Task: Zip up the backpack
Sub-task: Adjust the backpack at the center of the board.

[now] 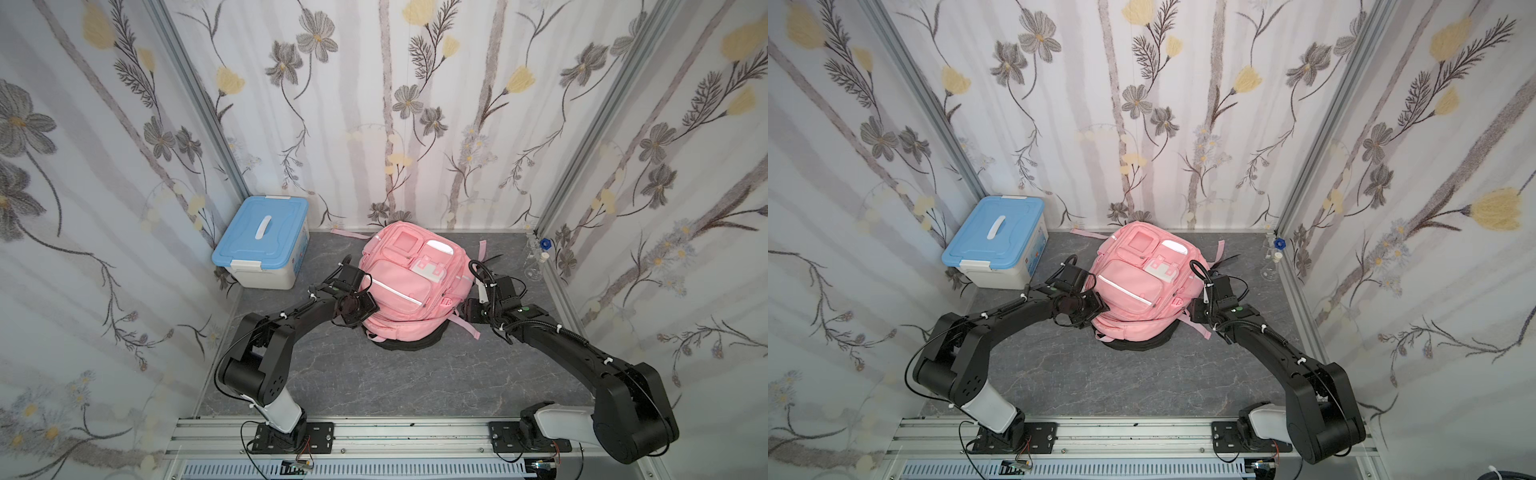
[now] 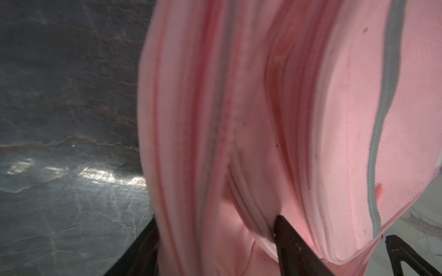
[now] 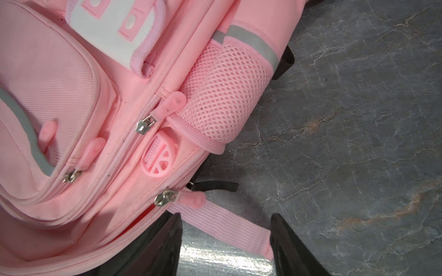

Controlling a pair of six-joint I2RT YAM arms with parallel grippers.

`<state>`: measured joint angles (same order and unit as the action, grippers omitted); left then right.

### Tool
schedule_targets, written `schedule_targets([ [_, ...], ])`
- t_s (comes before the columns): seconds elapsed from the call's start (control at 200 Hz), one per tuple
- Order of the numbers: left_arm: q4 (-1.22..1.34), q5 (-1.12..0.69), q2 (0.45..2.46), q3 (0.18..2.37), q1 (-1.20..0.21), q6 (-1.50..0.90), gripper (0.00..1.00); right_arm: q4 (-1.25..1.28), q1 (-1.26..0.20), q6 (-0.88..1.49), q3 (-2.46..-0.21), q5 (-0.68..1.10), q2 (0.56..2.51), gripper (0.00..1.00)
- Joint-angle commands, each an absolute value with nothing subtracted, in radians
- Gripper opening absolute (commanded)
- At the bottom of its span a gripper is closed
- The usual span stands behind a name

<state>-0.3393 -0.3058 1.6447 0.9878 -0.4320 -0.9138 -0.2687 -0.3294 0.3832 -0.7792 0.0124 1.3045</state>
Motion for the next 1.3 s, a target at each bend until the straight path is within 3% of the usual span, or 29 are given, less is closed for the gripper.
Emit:
schedule_targets([
  [0.0, -0.266, -0.323, 1.645, 0.949, -0.430, -0.929, 0.52, -0.237, -0.328, 0.379, -0.784, 0.037, 1.308, 0.60],
  [0.11, -0.201, -0.323, 1.635, 0.921, -0.430, -0.934, 0.29, -0.219, -0.328, 0.376, -0.778, 0.057, 1.322, 0.60],
  [0.22, -0.183, -0.326, 1.629, 0.911, -0.429, -0.933, 0.00, -0.181, -0.327, 0.376, -0.754, 0.068, 1.325, 0.60],
  [0.39, -0.204, -0.321, 1.619, 0.914, -0.428, -0.915, 0.00, -0.004, -0.319, 0.399, -0.651, 0.102, 1.317, 0.59],
  [0.789, -0.224, -0.327, 1.616, 0.925, -0.420, -0.903, 0.00, 0.267, -0.144, 0.687, -0.575, 0.498, 1.386, 0.57],
  [0.964, -0.219, -0.331, 1.617, 0.924, -0.416, -0.903, 0.00, 0.036, -0.178, 0.534, -0.637, 0.416, 1.340, 0.55],
  [1.294, -0.284, -0.339, 1.663, 0.997, -0.392, -0.857, 0.00, 0.153, -0.178, 0.486, -0.565, 0.426, 1.387, 0.53],
])
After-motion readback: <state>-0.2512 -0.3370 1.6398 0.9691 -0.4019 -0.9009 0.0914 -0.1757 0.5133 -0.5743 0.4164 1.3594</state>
